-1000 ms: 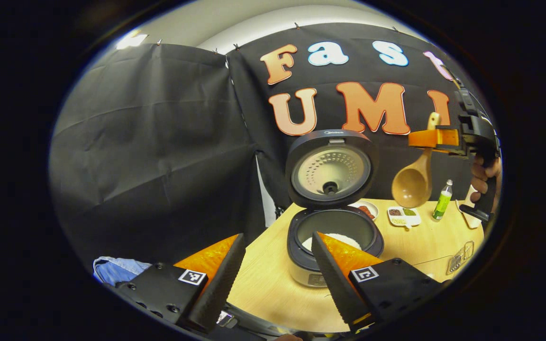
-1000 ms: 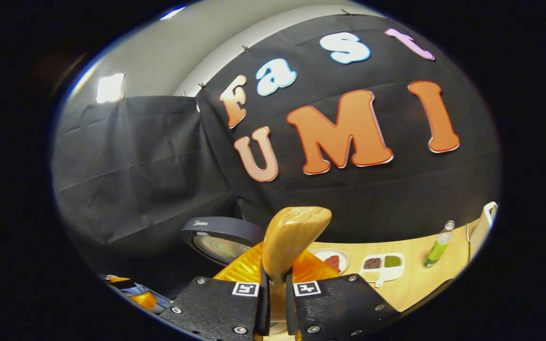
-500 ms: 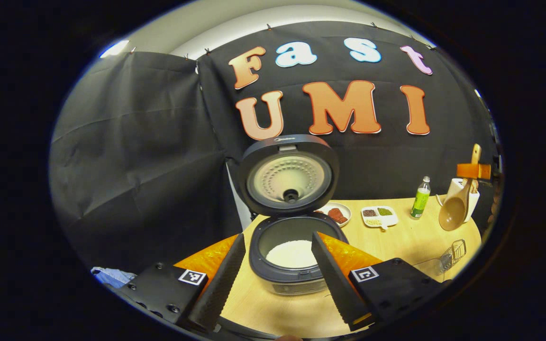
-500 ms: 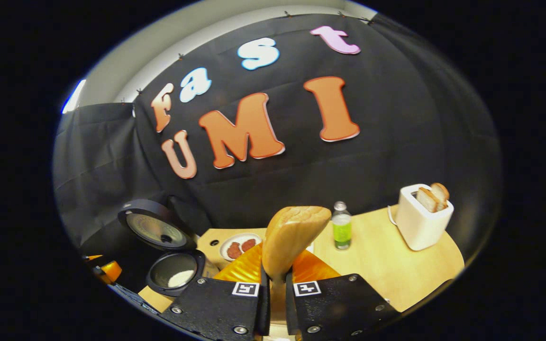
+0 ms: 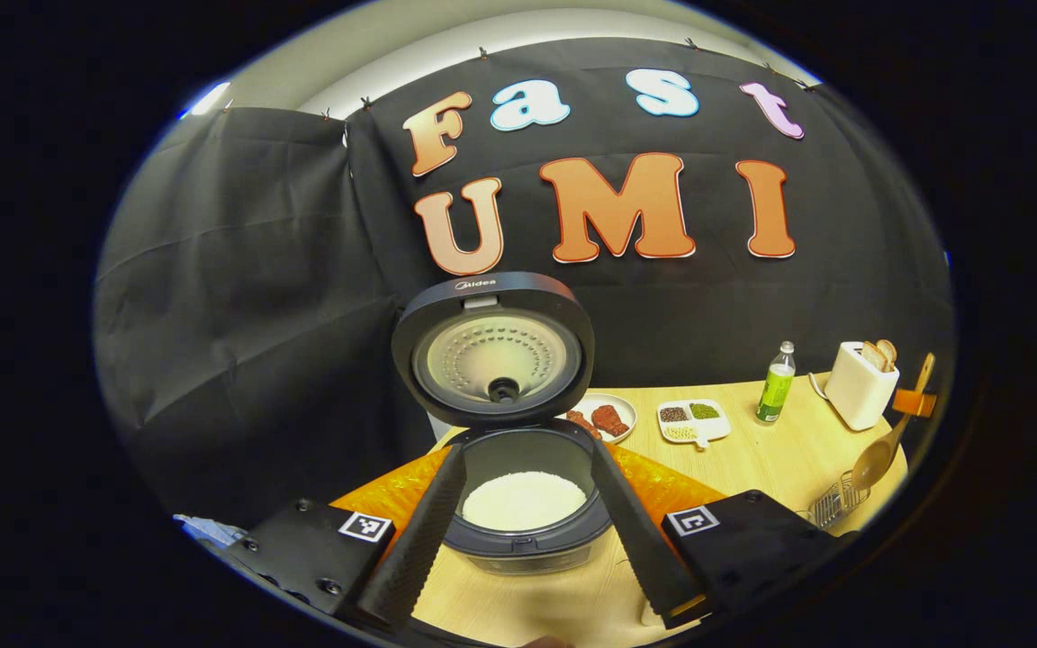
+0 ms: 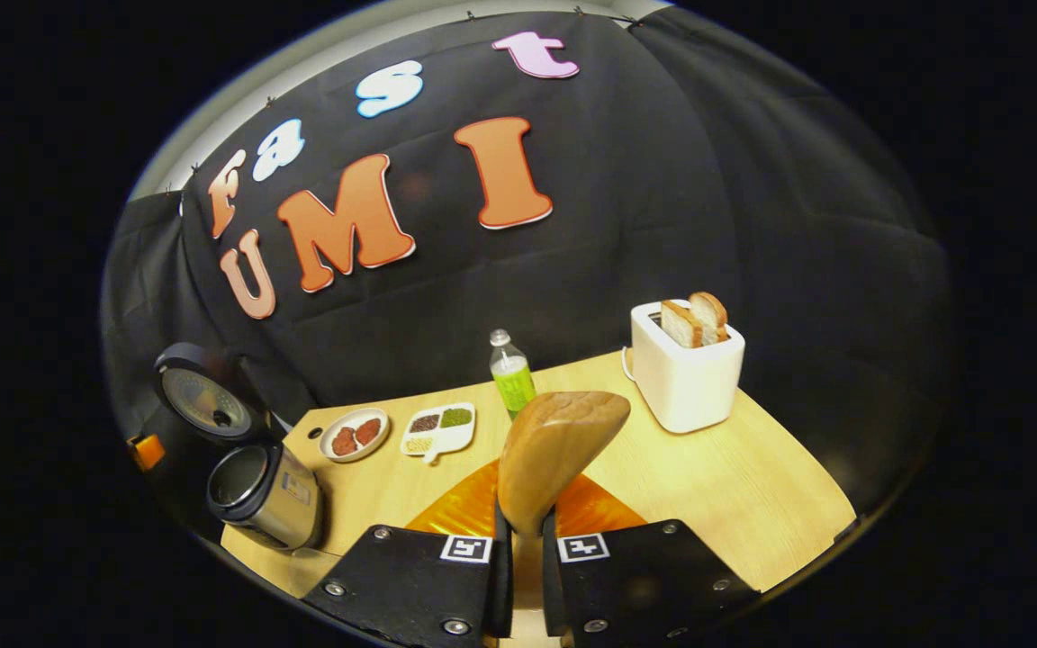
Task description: Close the left gripper, press the button to open the rice cooker; take a wooden spoon from the chopstick holder with the right hand, scoop a spoonful of rice and pour it into the rice cooker, then put the wooden spoon back into the chopstick holder.
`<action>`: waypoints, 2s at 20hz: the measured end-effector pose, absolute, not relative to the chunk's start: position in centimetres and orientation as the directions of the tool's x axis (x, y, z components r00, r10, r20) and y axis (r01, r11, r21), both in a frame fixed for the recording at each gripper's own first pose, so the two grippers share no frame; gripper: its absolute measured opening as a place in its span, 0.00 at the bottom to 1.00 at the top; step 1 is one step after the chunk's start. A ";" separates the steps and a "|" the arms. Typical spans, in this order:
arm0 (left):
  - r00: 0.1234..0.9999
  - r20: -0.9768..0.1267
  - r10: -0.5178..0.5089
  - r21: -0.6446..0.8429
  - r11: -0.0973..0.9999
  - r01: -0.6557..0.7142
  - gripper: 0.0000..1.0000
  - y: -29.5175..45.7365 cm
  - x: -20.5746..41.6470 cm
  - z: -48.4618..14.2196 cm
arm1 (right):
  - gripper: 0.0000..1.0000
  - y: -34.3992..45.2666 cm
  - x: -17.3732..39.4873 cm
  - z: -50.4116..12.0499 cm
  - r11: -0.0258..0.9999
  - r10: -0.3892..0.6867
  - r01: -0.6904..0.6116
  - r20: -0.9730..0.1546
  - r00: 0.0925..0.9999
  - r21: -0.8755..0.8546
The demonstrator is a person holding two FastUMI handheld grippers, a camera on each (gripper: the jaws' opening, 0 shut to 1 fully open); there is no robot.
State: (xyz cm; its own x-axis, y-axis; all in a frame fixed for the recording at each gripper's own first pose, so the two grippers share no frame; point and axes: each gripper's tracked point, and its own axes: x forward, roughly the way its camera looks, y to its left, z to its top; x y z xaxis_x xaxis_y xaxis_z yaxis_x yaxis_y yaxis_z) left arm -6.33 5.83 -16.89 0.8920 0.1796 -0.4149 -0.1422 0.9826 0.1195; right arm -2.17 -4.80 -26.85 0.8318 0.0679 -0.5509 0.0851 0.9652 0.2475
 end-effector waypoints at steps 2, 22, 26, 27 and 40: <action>0.896 -0.407 0.180 0.117 0.983 -0.144 0.95 5.7 -5.8 -16.4 | 0.12 -5.4 -2.1 -29.2 0.966 0.042 0.115 -0.579 0.814 0.232; 0.940 -0.265 0.217 0.004 0.974 -0.224 0.87 13.1 9.6 -7.9 | 0.51 -7.7 -5.5 -30.8 0.968 -0.018 0.196 -0.732 0.681 0.159; 0.915 -0.338 0.219 -0.027 0.970 -0.243 0.87 14.0 14.3 -9.5 | 0.66 -8.6 -4.7 -26.3 0.974 -0.046 0.180 -0.662 0.748 0.136; 0.897 -0.386 0.215 -0.037 0.968 -0.248 0.87 14.0 14.9 -10.9 | 0.67 -8.4 -4.5 -25.3 0.975 -0.044 0.173 -0.648 0.760 0.137; 0.639 -0.753 0.155 -0.006 0.970 -0.242 0.96 8.8 7.5 -21.7 | 0.67 -3.7 -3.2 -22.8 0.991 0.045 0.044 -0.612 0.789 0.130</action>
State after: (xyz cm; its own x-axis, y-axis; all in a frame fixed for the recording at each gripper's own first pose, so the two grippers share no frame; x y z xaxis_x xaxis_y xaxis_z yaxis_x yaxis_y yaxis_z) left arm 7.55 8.82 -21.68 0.6394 0.1551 -0.7531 -0.2420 0.9703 -0.0055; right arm -3.22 -3.69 -22.77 0.7894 0.0448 -0.6122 0.0442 0.9906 0.1295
